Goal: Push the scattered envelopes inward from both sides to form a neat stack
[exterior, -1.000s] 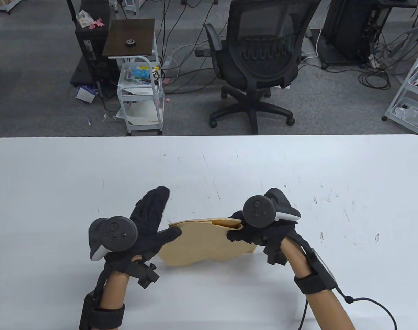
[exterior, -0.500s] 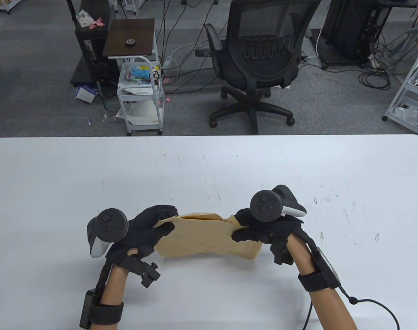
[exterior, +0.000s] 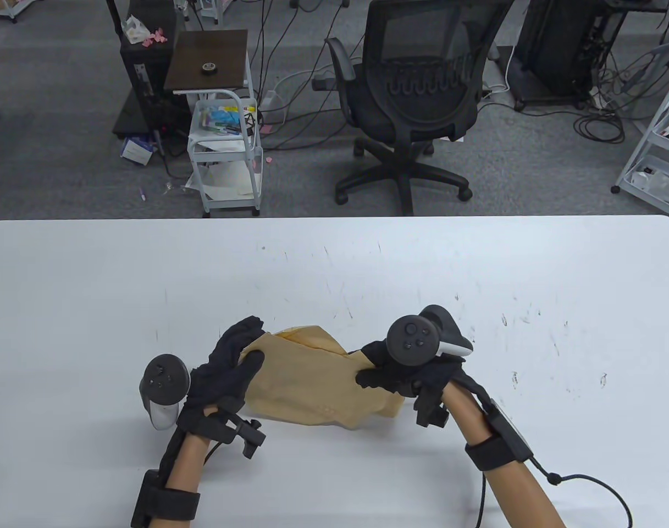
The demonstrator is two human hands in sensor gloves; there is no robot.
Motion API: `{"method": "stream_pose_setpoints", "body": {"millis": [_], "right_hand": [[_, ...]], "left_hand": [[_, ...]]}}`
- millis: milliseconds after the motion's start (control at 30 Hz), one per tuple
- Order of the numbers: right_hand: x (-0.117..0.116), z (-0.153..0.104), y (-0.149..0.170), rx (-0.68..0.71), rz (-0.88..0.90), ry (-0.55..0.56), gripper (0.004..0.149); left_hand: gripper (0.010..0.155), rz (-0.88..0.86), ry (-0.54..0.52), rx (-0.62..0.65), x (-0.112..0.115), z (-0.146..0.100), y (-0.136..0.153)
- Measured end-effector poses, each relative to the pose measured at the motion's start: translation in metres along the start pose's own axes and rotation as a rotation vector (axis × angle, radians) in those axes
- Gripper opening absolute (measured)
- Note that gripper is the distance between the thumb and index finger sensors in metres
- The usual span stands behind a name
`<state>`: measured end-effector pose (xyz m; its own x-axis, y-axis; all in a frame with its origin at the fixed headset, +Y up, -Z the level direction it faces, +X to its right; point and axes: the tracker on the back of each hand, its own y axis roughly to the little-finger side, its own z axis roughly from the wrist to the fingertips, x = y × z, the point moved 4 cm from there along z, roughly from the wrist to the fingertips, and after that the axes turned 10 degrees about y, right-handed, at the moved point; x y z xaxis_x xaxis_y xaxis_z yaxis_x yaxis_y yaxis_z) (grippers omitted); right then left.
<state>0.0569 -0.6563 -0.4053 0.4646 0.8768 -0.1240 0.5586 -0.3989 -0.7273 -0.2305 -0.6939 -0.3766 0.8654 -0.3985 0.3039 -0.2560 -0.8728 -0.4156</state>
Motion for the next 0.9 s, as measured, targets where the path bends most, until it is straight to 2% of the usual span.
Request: {"method": "stream_pose_setpoints", "body": {"millis": [67, 100, 167, 233, 267, 300, 333, 367, 400, 533, 633, 733, 800, 833, 900], "right_hand": [[0.008, -0.003, 0.005, -0.007, 0.016, 0.046, 0.043], [0.012, -0.004, 0.009, -0.022, 0.032, 0.078, 0.042], [0.022, -0.008, 0.019, -0.044, 0.098, 0.135, 0.042], [0.030, -0.011, 0.030, -0.076, 0.172, 0.191, 0.042], [0.030, -0.012, 0.035, -0.085, 0.214, 0.187, 0.043], [0.025, -0.013, 0.039, -0.109, 0.266, 0.092, 0.044], [0.024, -0.014, 0.039, -0.115, 0.274, 0.062, 0.046], [0.019, -0.015, 0.040, -0.116, 0.266, 0.001, 0.054], [0.016, -0.015, 0.040, -0.119, 0.239, -0.041, 0.067], [0.013, -0.010, 0.034, -0.109, 0.128, -0.012, 0.077], [0.007, -0.005, 0.025, -0.108, 0.112, 0.026, 0.074], [0.003, 0.000, 0.015, -0.078, 0.057, 0.048, 0.051], [0.006, -0.001, 0.009, -0.061, 0.006, 0.054, 0.047], [0.009, -0.001, 0.007, -0.050, -0.021, 0.062, 0.046], [0.016, -0.004, 0.005, -0.040, -0.067, 0.072, 0.044]], "left_hand": [[0.093, 0.008, 0.094, -0.075, -0.005, -0.008, 0.013], [0.101, -0.002, 0.109, -0.103, -0.010, -0.013, 0.022], [0.103, -0.074, 0.158, -0.202, -0.014, -0.023, 0.044], [0.103, -0.177, 0.298, -0.306, -0.007, -0.030, 0.066], [0.102, -0.227, 0.379, -0.342, 0.001, -0.032, 0.072], [0.103, -0.276, 0.444, -0.360, 0.009, -0.031, 0.076], [0.103, -0.295, 0.459, -0.356, 0.013, -0.030, 0.076], [0.103, -0.290, 0.463, -0.338, 0.018, -0.026, 0.076], [0.102, -0.266, 0.457, -0.322, 0.021, -0.023, 0.074], [0.095, -0.111, 0.446, -0.267, 0.031, -0.012, 0.064], [0.092, -0.117, 0.438, -0.211, 0.038, -0.008, 0.054], [0.093, -0.128, 0.441, -0.184, 0.045, -0.004, 0.048], [0.093, -0.110, 0.424, -0.185, 0.042, -0.004, 0.047], [0.094, -0.084, 0.376, -0.176, 0.036, -0.005, 0.045], [0.095, -0.026, 0.193, -0.150, 0.015, -0.007, 0.038]]}}
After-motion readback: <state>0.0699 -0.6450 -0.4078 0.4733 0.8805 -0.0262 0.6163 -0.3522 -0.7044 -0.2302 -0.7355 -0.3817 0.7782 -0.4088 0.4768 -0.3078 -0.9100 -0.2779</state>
